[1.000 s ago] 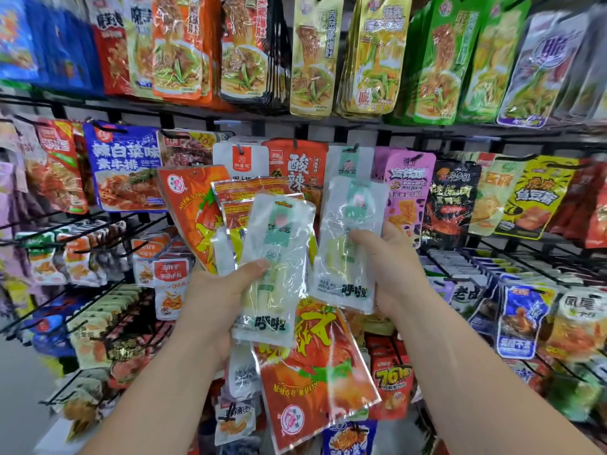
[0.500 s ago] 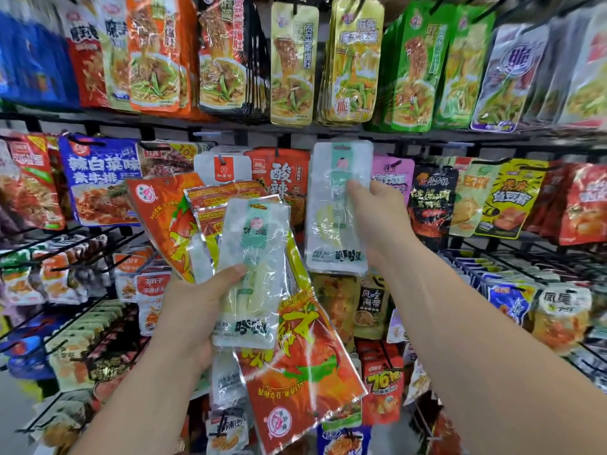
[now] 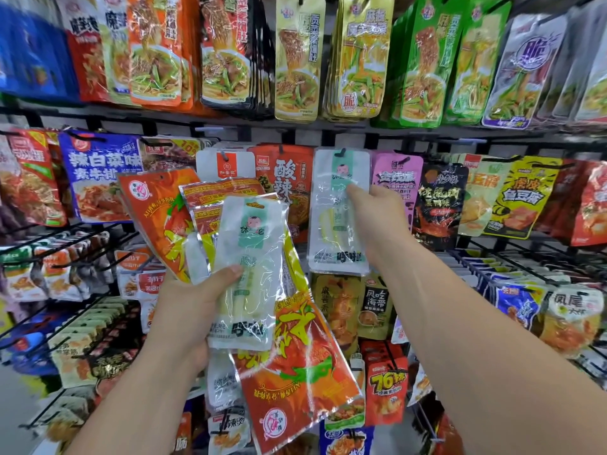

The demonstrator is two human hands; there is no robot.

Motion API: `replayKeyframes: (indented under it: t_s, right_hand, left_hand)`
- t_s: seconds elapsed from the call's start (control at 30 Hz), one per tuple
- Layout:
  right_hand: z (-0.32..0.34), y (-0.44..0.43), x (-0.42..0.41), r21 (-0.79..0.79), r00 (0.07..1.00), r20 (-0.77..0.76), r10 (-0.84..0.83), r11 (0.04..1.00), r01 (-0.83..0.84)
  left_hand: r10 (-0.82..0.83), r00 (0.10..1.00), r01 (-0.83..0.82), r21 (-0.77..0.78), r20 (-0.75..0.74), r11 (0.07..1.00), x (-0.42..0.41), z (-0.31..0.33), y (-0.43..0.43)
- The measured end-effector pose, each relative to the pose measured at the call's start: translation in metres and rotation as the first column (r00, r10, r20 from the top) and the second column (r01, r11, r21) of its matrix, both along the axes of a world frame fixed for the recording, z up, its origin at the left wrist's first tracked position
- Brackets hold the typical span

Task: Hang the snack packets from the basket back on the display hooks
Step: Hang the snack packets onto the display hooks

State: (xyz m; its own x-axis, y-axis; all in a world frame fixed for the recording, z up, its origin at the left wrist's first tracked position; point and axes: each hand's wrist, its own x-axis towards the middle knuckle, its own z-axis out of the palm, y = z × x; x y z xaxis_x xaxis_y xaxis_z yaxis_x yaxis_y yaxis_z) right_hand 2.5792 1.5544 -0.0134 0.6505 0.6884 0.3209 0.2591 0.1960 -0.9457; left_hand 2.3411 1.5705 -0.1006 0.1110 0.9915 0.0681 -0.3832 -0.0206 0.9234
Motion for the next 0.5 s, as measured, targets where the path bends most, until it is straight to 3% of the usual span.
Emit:
replayKeyframes:
  t_s: [0.2, 0.5]
  right_hand:
    - [0.002, 0.029, 0.005, -0.083, 0.996, 0.023, -0.092, 0.992, 0.093]
    - [-0.002, 0.048, 0.012, -0.138, 0.952, 0.174, -0.251, 0.951, 0.276]
  left_hand:
    - [-0.007, 1.0, 0.007, 0.017, -0.011, 1.0, -0.001, -0.002, 0.002]
    - [-0.005, 1.0, 0.006, 0.031, -0.024, 1.0, -0.006, -0.004, -0.002]
